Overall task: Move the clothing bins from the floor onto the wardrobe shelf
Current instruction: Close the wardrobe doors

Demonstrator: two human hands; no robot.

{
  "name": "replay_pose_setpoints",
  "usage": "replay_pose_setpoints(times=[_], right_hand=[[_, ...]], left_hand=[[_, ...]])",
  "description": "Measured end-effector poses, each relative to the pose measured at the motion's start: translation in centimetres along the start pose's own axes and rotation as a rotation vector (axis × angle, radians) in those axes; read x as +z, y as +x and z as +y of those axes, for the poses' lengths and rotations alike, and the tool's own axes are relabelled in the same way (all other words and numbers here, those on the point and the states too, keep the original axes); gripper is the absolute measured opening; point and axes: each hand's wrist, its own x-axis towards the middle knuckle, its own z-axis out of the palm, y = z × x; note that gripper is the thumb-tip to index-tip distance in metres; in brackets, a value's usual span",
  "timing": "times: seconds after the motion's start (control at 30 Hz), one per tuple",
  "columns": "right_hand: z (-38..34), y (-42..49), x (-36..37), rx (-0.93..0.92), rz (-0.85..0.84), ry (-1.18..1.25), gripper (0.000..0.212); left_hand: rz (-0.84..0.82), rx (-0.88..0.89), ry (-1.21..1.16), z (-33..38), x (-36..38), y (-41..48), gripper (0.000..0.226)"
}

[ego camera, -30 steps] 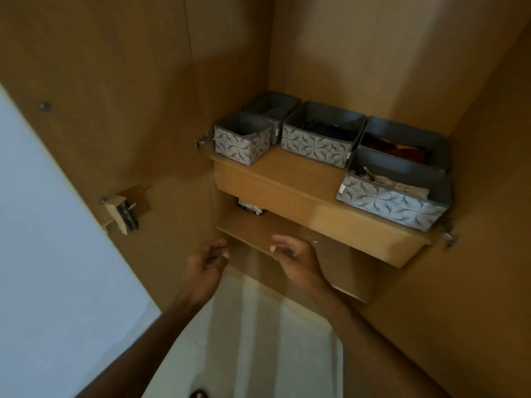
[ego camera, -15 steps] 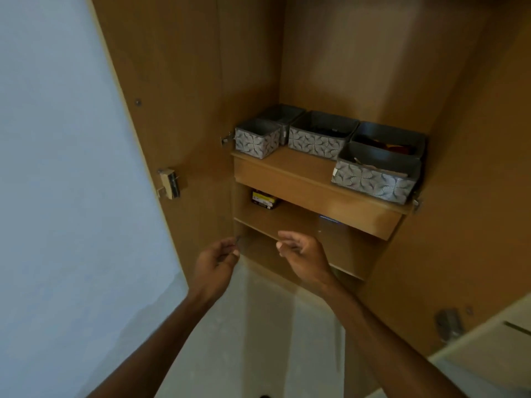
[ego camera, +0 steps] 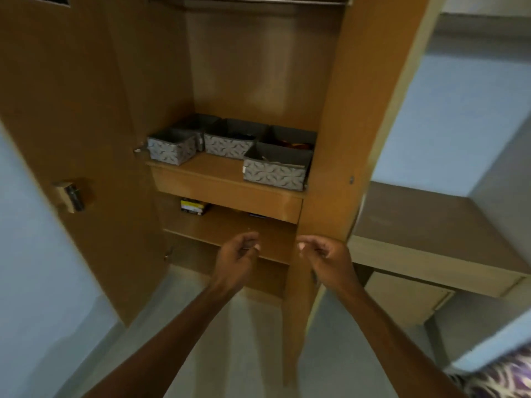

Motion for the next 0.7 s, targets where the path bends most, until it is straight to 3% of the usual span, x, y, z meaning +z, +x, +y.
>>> replay_pose_setpoints(times=[0.17, 0.23, 0.37, 0.7], right_hand=[[3.2, 0.8, -8.7, -0.105, 0.216, -0.003, 0.019], [4.5, 2.6, -11.1, -0.085, 0.278, 0.043, 0.012], [4.9, 5.7, -11.8, -0.034, 0.125, 0.1, 0.024], [3.2, 8.7, -6.4, -0.122, -0.151, 0.134, 0.02]], left_hand=[[-0.068, 0.068, -0.03, 3.8, 9.7, 0.9, 0.024], [-0.092, 0.086, -0.039, 5.0, 12.7, 1.1, 0.026], [-0.05, 0.092, -0.047, 6.3, 15.5, 1.3, 0.028], [0.179, 0.071, -0.046, 5.2, 11.4, 0.5, 0.024]])
